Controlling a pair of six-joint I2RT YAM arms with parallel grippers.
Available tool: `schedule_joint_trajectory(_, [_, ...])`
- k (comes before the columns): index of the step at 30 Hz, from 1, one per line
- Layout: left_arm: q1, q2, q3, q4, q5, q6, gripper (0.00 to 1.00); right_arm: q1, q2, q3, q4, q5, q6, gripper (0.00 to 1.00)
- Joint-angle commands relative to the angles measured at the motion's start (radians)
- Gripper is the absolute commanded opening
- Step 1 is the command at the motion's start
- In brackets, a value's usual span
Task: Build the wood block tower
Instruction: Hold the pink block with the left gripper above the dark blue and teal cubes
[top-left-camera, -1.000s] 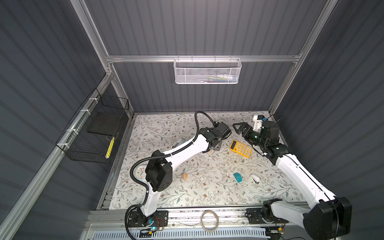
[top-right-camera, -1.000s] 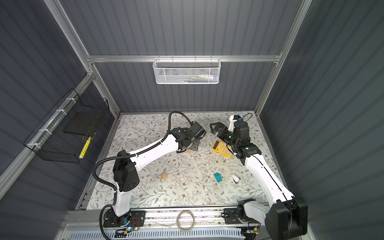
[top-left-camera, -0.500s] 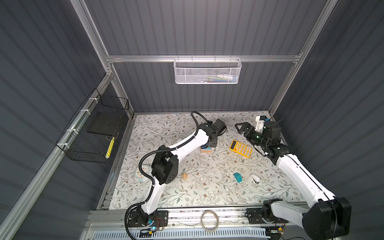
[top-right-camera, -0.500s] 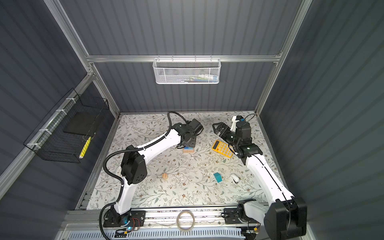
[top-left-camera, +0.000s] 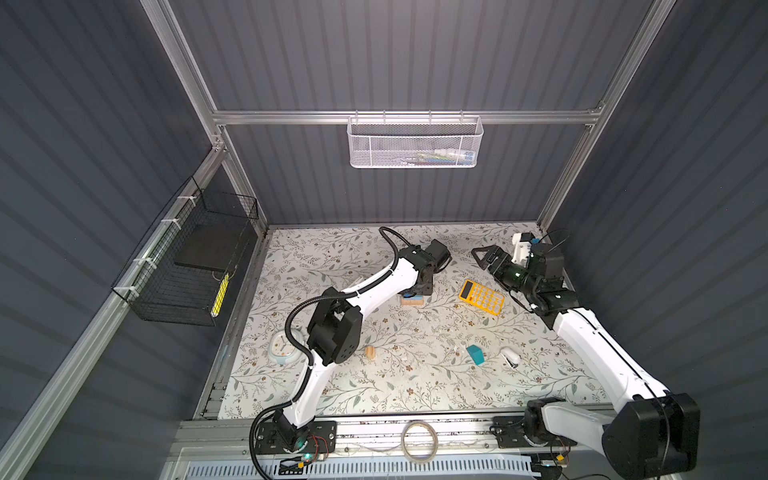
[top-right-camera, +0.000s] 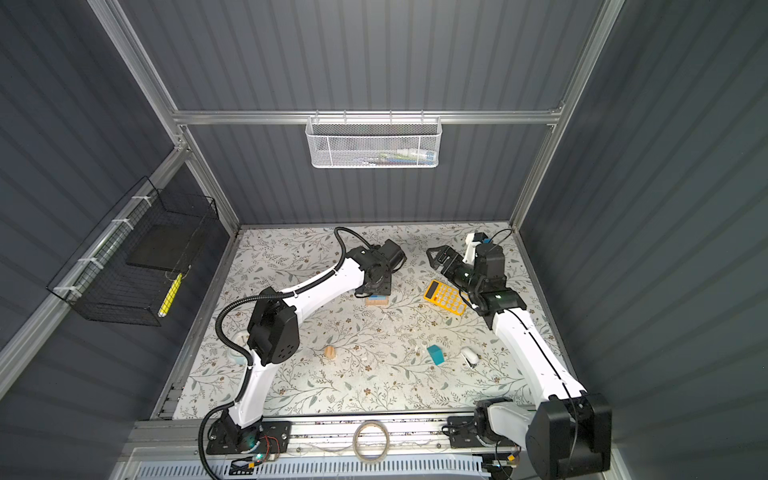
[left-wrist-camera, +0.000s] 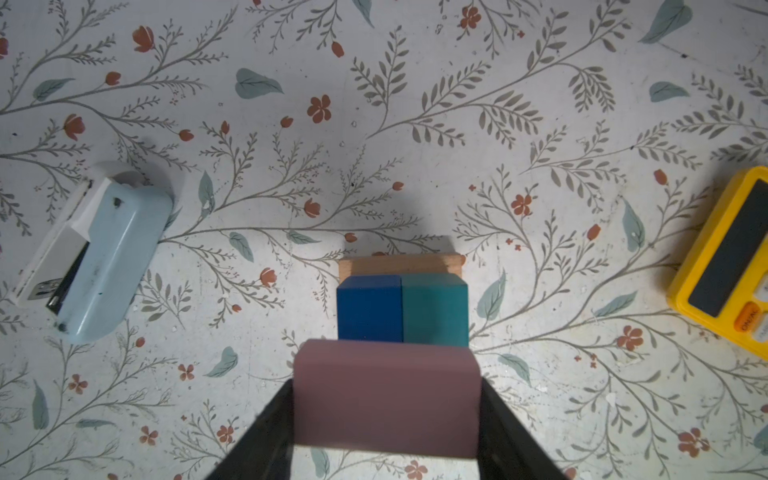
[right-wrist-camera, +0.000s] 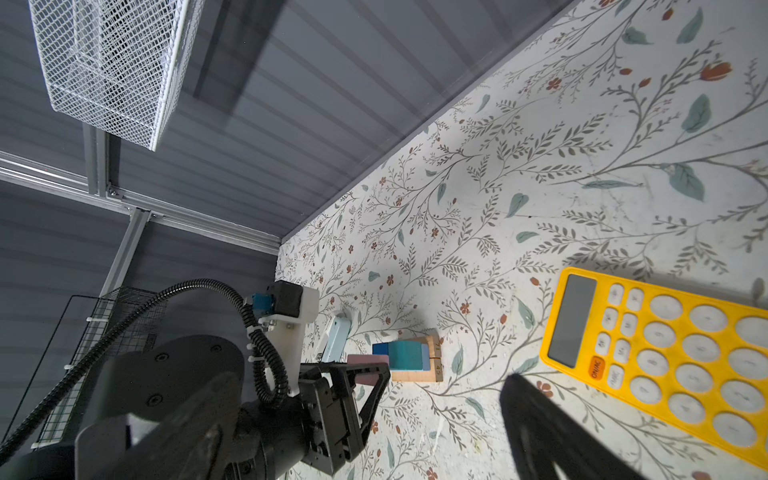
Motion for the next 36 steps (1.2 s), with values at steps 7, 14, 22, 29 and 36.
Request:
schedule_joint_trajectory(7, [0.012,0.037,0.048,0.001,0.000,-0.022,0.59,-0.008,0.003,-0.015,0.037,-0.032,0.020,0.99])
schedule_joint_trajectory(14, [0.015,0.045,0.049,0.007,-0.011,-0.019,0.59,-0.009,-0.003,-0.018,0.037,-0.033,0.023,0.99])
schedule_joint_trajectory(22, [0.015,0.061,0.059,0.012,-0.009,-0.018,0.59,-0.010,-0.002,-0.018,0.037,-0.033,0.023,0.99])
schedule_joint_trajectory(29, [0.019,0.069,0.061,0.014,-0.015,-0.020,0.59,-0.010,-0.001,-0.018,0.038,-0.033,0.024,0.99])
schedule_joint_trajectory(36, [0.022,0.072,0.064,0.016,-0.021,-0.020,0.59,-0.010,-0.001,-0.018,0.037,-0.034,0.022,0.99])
